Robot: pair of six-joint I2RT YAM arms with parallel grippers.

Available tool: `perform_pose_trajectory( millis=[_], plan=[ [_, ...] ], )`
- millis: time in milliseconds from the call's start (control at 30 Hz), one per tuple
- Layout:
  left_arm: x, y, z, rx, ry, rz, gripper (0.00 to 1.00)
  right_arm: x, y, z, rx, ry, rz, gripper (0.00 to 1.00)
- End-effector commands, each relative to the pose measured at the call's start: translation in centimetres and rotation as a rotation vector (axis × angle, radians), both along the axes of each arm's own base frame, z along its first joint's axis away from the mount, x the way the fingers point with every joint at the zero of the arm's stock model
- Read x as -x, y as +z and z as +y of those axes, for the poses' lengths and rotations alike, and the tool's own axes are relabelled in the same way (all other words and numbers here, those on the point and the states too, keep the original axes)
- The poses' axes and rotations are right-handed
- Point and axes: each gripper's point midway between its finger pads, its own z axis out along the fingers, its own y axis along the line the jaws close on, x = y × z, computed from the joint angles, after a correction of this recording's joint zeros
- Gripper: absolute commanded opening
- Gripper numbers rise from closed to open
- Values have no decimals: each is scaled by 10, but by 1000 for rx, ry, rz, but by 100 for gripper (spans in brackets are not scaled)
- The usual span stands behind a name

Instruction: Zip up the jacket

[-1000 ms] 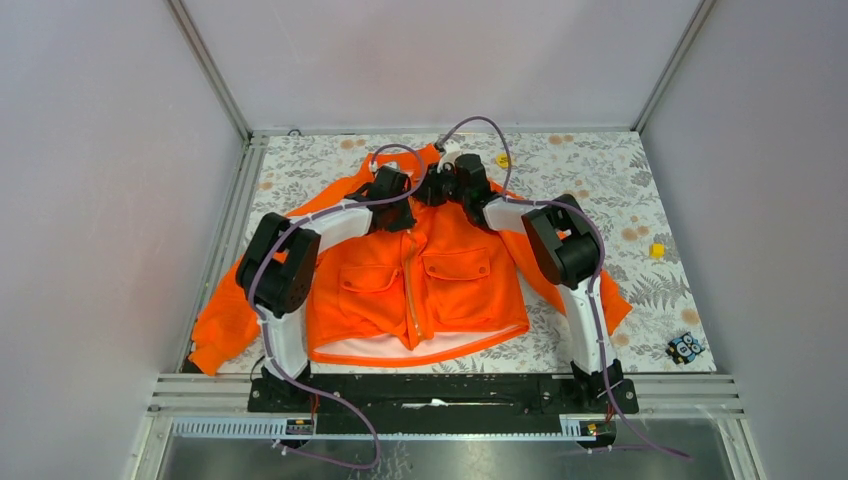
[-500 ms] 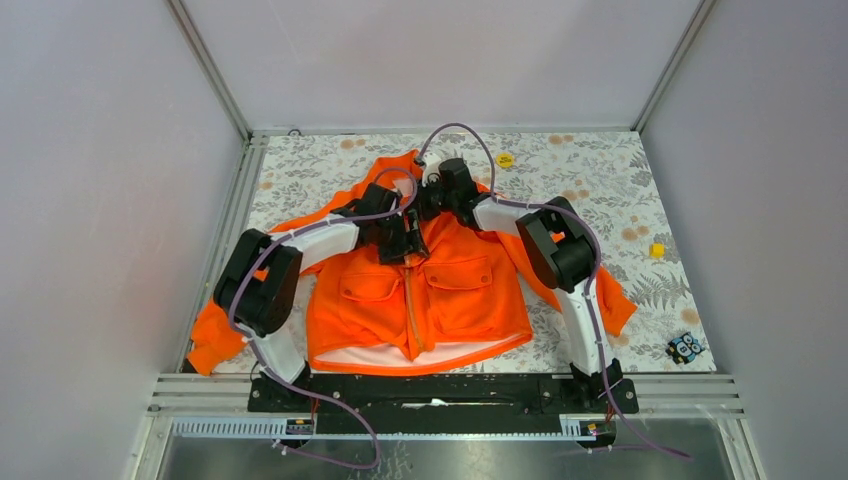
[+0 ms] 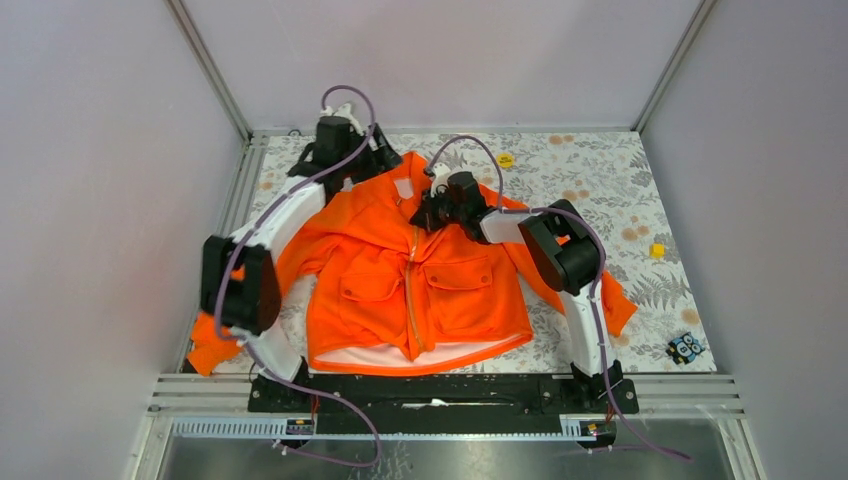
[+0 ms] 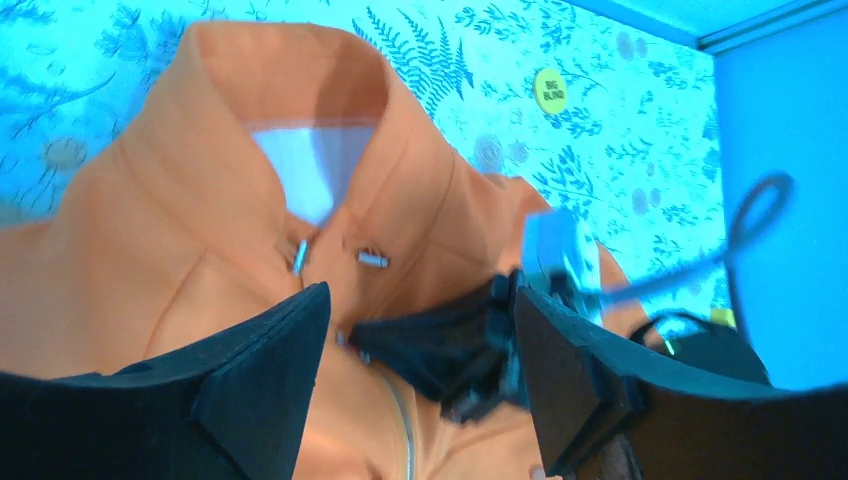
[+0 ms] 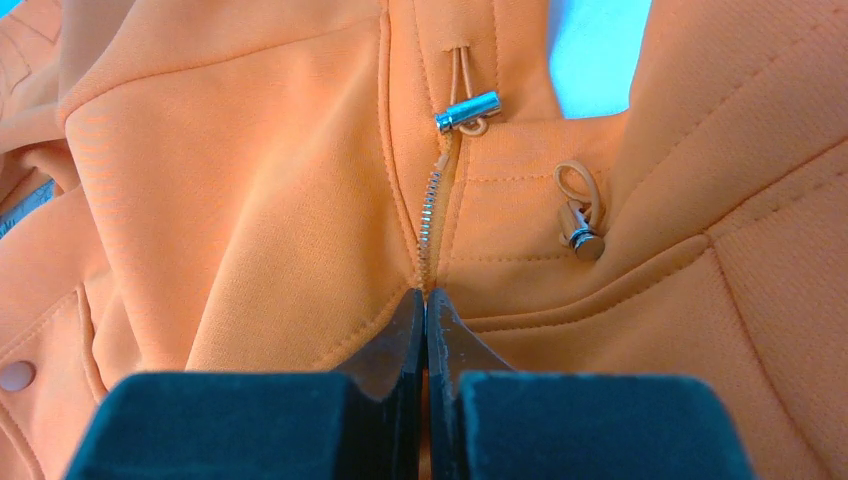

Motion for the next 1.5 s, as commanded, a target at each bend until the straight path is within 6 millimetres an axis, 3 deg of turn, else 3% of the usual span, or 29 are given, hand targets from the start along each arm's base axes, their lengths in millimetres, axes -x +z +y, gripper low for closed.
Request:
perform_pose_trajectory(
  millis=[0, 100, 267, 500, 667, 733, 800, 867, 933, 1100, 1200, 1333, 1467],
  plan=[
    [-38, -37, -16, -143, -25, 31, 71, -10, 40, -1, -59, -44, -93, 0],
    [-59, -66, -21, -284, -1, 68, 68, -10, 39, 0, -63, -51, -88, 0],
    [-78, -107, -7, -448, 122, 140, 67, -11, 40, 0, -70, -52, -89, 0],
    [-65, -160, -8, -599, 151, 236, 63, -11, 44, 0, -81, -56, -95, 0],
    [-60, -197, 5, -692, 170, 320, 63, -8, 47, -2, -88, -55, -115, 0],
    [-63, -210, 8, -723, 167, 356, 57, -7, 47, -2, -86, -46, -134, 0],
    [-67, -217, 10, -717, 160, 375, 39, -6, 47, -2, -90, -33, -150, 0],
    [-76, -211, 12, -687, 159, 342, 19, -4, 50, 1, -93, -1, -185, 0],
    [-90, -185, 11, -617, 159, 264, 0, -3, 52, 1, -86, 19, -226, 0],
    [-120, -100, 7, -379, 130, -16, 0, 4, 62, 9, -104, 76, -364, 0],
    [-133, -61, 12, -287, 146, -150, 0, 10, 67, 21, -73, 141, -466, 0],
    [-143, -39, 20, -178, 196, -244, 0, 15, 83, 39, -63, 194, -576, 0],
    [-150, -22, 10, -42, 162, -347, 0, 20, 105, 45, -88, 183, -640, 0]
  ],
)
